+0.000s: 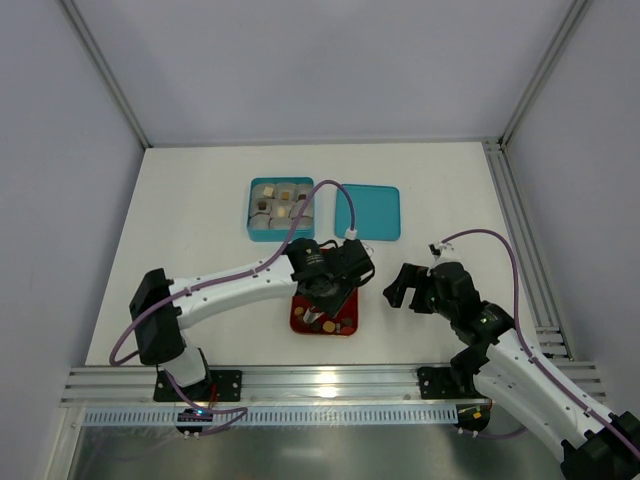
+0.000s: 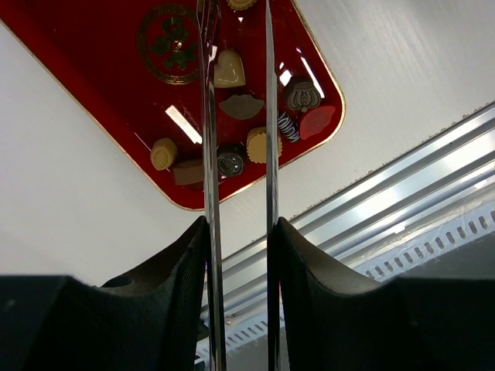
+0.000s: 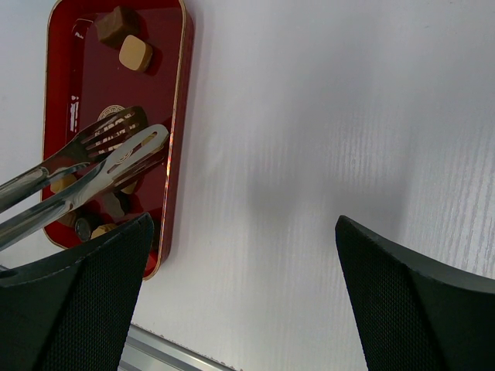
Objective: Pack the chocolate
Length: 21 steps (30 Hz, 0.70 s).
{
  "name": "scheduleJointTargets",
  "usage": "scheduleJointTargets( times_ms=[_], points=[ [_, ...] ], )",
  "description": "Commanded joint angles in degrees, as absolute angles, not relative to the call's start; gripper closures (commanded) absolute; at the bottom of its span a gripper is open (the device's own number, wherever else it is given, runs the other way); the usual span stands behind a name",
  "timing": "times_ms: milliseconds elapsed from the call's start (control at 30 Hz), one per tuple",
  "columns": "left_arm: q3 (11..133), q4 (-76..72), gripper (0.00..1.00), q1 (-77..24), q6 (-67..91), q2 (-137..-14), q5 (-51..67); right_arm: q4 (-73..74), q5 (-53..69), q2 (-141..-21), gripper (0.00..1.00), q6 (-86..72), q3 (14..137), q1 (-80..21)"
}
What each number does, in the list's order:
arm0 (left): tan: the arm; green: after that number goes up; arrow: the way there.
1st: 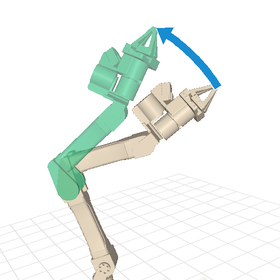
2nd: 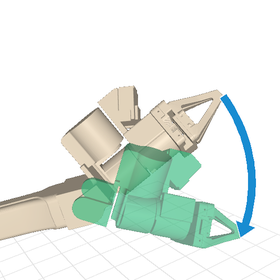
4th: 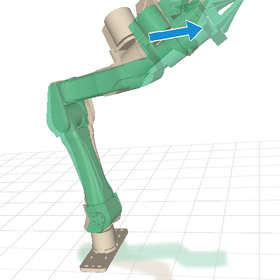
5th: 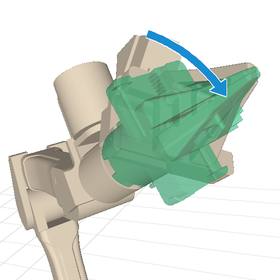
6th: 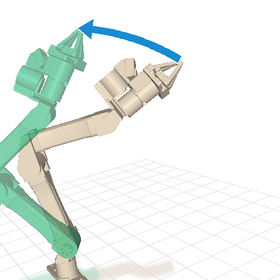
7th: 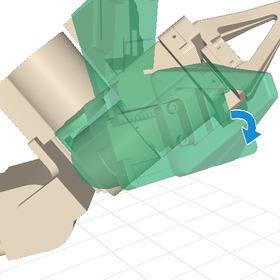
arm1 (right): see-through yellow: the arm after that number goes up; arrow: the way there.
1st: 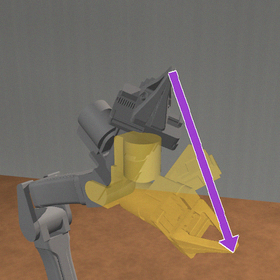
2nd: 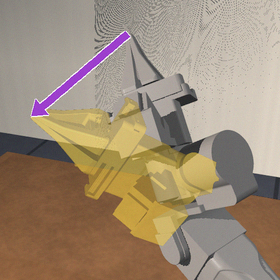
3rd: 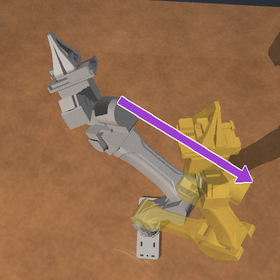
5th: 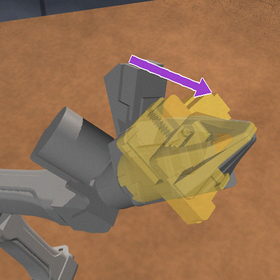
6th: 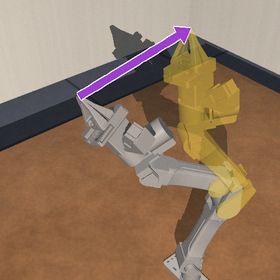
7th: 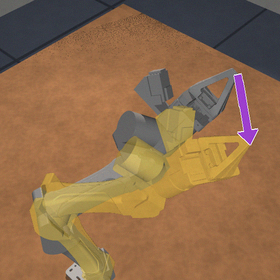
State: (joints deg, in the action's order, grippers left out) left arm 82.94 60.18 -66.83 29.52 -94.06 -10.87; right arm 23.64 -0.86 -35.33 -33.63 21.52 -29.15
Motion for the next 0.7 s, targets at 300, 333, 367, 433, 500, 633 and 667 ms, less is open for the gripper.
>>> scheduleJointTargets(
  times_ms=[300, 333, 367, 433, 500, 633, 667],
  points=[
    [85.69, 60.38, 0.67, -67.15, 28.48, -95.27, -10.90, 21.71, -0.97, -34.63, 0.00, -34.54, 21.18, -29.36],
    [85.61, 60.38, 0.69, -67.24, 28.56, -95.27, -11.07, 21.71, -0.97, -34.72, 0.00, -34.45, 21.18, -29.36],
    [85.61, 60.55, 0.70, -67.24, 28.56, -95.27, -11.25, 21.71, -0.88, -34.80, 0.00, -34.45, 21.18, -29.36],
    [85.69, 60.82, 0.71, -67.24, 28.48, -95.19, -11.95, 21.71, -0.97, -34.72, 0.00, -34.54, 21.18, -29.36],
    [85.69, 60.82, 0.71, -67.24, 28.56, -94.92, -13.00, 21.62, -0.97, -34.72, 0.00, -34.45, 21.18, -29.36],
    [86.13, 61.52, 0.71, -67.24, 28.74, -94.75, -14.32, 21.71, -0.97, -34.72, 0.00, -34.54, 21.18, -29.35],
    [86.22, 61.78, 0.71, -67.24, 28.65, -94.57, -14.50, 21.71, -1.05, -34.72, 0.00, -34.63, 21.18, -29.36]
  ],
)
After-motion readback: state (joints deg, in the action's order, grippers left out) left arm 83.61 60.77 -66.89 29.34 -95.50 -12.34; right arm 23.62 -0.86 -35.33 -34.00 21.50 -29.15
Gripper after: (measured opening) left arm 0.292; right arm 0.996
